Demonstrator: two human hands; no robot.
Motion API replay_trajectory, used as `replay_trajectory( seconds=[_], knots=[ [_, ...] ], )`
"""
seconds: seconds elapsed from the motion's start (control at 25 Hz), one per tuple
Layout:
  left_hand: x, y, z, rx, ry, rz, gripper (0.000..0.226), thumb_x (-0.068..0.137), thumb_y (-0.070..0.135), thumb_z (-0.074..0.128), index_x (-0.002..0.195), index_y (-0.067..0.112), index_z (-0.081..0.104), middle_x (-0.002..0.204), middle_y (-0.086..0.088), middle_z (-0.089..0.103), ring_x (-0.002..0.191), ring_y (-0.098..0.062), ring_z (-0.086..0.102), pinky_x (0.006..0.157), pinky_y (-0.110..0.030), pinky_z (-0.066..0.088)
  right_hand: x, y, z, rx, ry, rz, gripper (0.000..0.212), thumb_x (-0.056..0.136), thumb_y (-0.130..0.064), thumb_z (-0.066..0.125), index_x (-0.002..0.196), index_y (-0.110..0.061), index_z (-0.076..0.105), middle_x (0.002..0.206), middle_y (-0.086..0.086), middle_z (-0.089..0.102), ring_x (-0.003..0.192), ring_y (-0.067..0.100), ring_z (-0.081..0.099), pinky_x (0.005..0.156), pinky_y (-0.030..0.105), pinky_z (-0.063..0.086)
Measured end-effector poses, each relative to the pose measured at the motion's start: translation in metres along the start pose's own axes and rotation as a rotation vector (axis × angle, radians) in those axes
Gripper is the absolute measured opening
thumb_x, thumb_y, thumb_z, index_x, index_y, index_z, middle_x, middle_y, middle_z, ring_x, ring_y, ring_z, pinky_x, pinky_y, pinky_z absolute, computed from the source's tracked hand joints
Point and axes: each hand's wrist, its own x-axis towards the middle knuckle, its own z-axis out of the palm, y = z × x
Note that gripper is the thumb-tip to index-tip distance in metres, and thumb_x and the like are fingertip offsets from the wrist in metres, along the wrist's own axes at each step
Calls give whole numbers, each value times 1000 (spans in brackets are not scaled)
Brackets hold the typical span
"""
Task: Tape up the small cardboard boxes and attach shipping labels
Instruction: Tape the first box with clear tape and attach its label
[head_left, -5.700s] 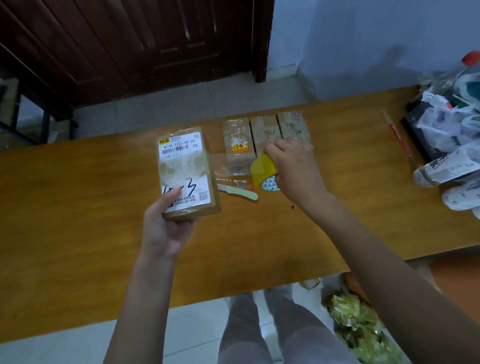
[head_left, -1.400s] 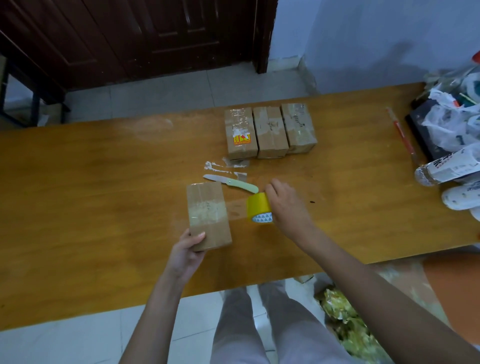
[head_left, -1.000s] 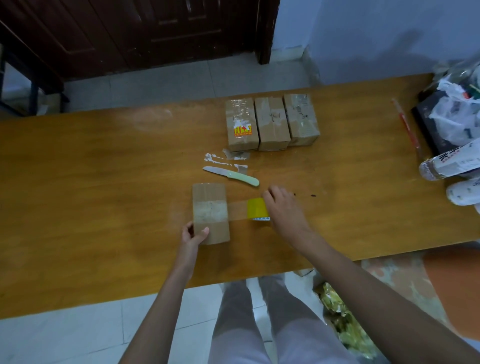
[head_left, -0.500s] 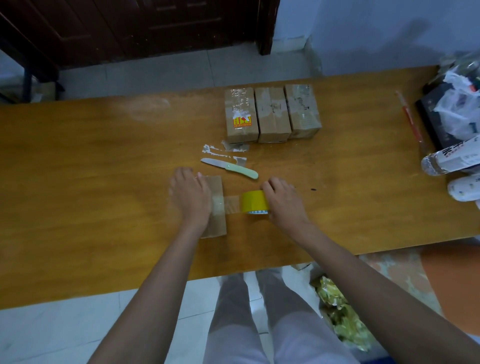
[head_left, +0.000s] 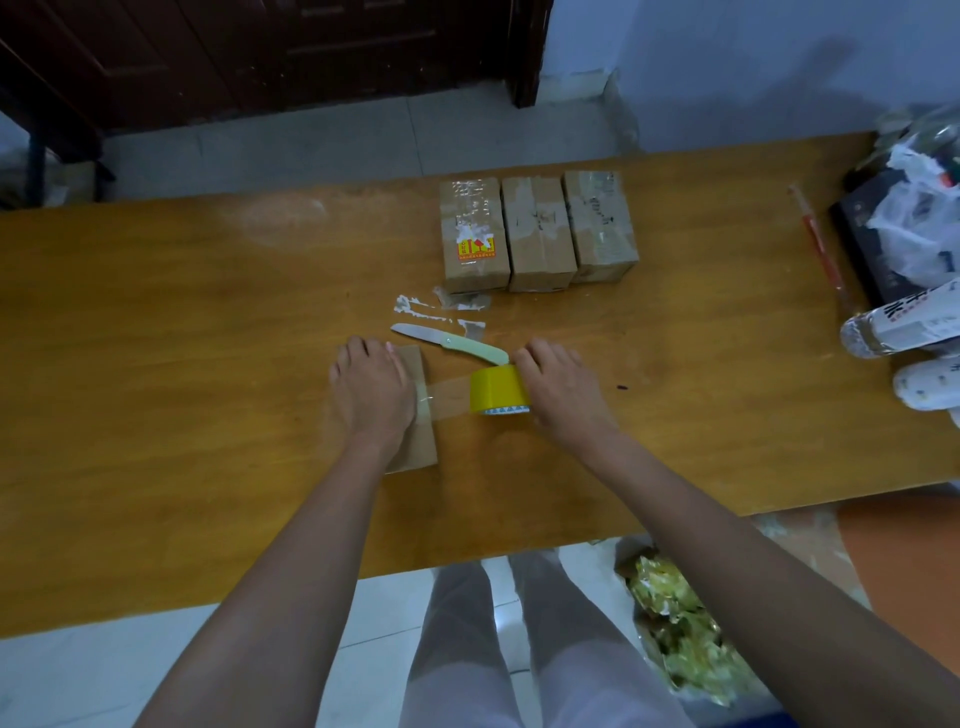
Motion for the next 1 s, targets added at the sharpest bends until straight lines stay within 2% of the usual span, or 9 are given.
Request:
replay_trajectory(
  seconds=[0.16, 0.36, 0.72, 0.84, 0.92, 1.0],
  knots=[
    [6, -5, -1, 10, 1, -13, 40, 103, 24, 28, 104, 0, 60, 106, -18, 59, 100, -33, 52, 85, -44, 39, 3, 16, -6, -84, -31, 39, 62, 64, 0, 78, 120, -11, 54, 115, 12, 54, 101, 28, 56, 80, 37, 44],
    [20, -25, -5, 31, 10, -61, 38, 102, 20, 33, 99, -6, 60, 104, -25, 59, 100, -38, 52, 83, -47, 37, -2, 50, -18, -205, -4, 125, 36, 70, 12, 63, 101, -5, 58, 101, 15, 55, 89, 32, 54, 70, 39, 41],
    [19, -27, -7, 50, 10, -46, 36, 102, 20, 34, 99, -5, 59, 104, -23, 59, 99, -38, 51, 81, -48, 38, 9, 54, -16, -241, 22, 96, 45, 64, 12, 70, 104, -3, 59, 105, 19, 56, 93, 34, 56, 72, 40, 43],
    [18, -27, -7, 56, 8, -40, 37, 102, 22, 32, 99, -4, 59, 104, -22, 59, 98, -38, 52, 81, -48, 39, 10, 57, -23, -235, -70, 99, 53, 69, 2, 71, 118, -9, 54, 117, 14, 51, 105, 31, 51, 82, 38, 41],
    [18, -26, -7, 58, 12, -40, 36, 101, 21, 33, 98, -4, 59, 102, -22, 59, 96, -38, 52, 79, -47, 40, 7, 57, -30, -238, -101, 102, 64, 70, -18, 77, 127, -13, 49, 124, 12, 48, 112, 30, 46, 87, 39, 38],
    [17, -26, -7, 76, 9, -40, 36, 101, 22, 33, 98, -3, 59, 101, -22, 59, 95, -38, 53, 77, -47, 40, 8, 50, -40, -248, -151, 86, 87, 63, -46, 81, 135, -17, 42, 130, 11, 43, 117, 30, 42, 90, 40, 35]
  ],
)
